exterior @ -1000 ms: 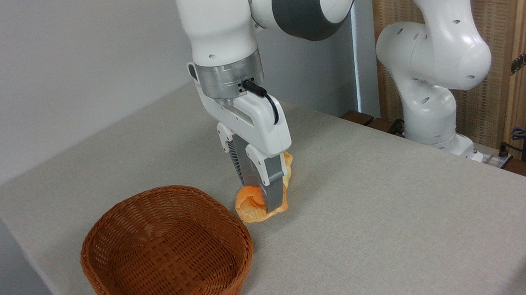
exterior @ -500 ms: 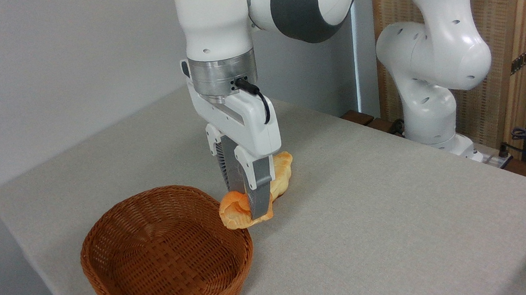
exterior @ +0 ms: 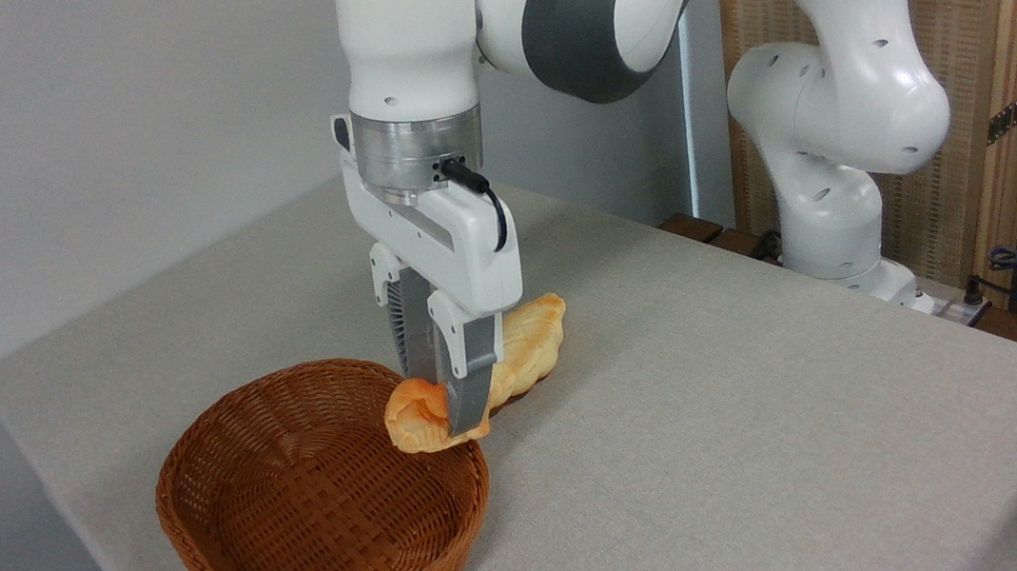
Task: Put bread into the basket
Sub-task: 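Lift the round bun and carry it over the wicker basket, then lower the bun into the basket and open the gripper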
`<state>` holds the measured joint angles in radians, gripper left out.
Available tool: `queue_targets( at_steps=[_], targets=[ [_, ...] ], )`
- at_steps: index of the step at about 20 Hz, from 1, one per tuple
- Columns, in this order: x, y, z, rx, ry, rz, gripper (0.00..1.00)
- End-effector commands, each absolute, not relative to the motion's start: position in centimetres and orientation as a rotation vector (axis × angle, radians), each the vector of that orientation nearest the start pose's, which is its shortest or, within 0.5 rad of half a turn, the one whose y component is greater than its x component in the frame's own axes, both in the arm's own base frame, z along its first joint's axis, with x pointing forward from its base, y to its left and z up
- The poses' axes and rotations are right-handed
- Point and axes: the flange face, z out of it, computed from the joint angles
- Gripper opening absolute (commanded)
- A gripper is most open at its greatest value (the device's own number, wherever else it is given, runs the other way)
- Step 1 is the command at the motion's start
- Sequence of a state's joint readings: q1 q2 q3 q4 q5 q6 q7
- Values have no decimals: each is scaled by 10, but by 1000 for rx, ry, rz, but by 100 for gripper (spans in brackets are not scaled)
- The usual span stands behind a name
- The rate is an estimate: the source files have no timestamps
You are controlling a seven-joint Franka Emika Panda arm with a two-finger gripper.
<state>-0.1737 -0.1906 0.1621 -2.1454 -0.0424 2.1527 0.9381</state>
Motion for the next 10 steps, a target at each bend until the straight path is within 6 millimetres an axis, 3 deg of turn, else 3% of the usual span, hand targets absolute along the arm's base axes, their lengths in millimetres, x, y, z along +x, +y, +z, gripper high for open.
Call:
queue_targets(
  at_steps=[1, 7, 10],
  targets=[
    [526, -7, 501, -2803, 1362, -412, 78],
    [532, -11, 497, -2793, 1350, -455, 100],
    [533, -11, 496, -2799, 1351, -456, 100]
  ],
)
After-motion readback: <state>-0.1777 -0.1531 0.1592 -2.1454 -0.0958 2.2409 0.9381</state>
